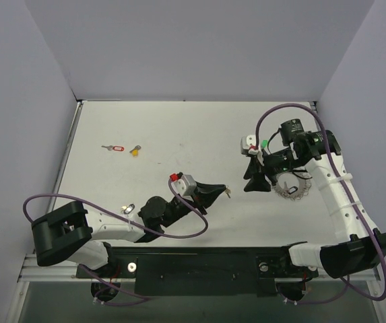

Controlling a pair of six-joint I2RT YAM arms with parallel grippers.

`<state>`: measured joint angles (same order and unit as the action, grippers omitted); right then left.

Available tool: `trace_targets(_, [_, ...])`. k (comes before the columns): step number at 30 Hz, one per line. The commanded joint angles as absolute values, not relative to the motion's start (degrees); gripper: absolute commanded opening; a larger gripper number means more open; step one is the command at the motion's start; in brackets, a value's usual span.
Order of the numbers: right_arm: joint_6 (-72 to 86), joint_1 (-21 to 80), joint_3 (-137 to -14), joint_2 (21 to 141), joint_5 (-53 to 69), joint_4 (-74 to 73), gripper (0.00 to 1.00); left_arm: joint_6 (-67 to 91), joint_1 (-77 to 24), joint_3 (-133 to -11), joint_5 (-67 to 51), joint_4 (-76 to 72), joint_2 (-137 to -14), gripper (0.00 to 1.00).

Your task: Put the keys on the keyring

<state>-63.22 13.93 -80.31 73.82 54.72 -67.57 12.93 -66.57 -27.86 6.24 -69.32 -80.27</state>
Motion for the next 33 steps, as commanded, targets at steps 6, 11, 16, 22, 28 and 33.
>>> trace_targets(6, [-65.4, 15.0, -82.0, 76.5, 71.3, -65.1, 0.36, 16.4, -66.1, -30.0, 4.0, -94.1, -81.5, 0.00])
trace_targets(11, [-66.0, 16.3, -81.0, 76.6, 72.0, -65.2, 0.31, 16.3, -66.1, -30.7, 3.4, -94.2, -81.4, 0.00])
trace_targets(16, [-66.4, 17.2, -79.7, 77.1, 72.0, -65.2, 0.22, 16.3, -66.2, -31.3, 3.1, -94.2, -81.5, 0.00])
trace_targets(22, [-66.7, 17.3, -79.1, 77.4, 71.7, -65.3, 0.16, 16.4, -66.1, -31.5, 2.9, -94.1, -81.4, 0.00])
trace_targets(28, [-66.6, 18.1, -78.8, 78.0, 71.7, -65.4, 0.13, 16.4, -66.1, -31.5, 3.0, -94.1, -81.2, 0.00])
trace_targets(33, [-66.8, 19.2, -78.6, 78.4, 71.0, -65.4, 0.11, 16.3, -66.1, -31.5, 2.9, -94.1, -81.1, 0.00])
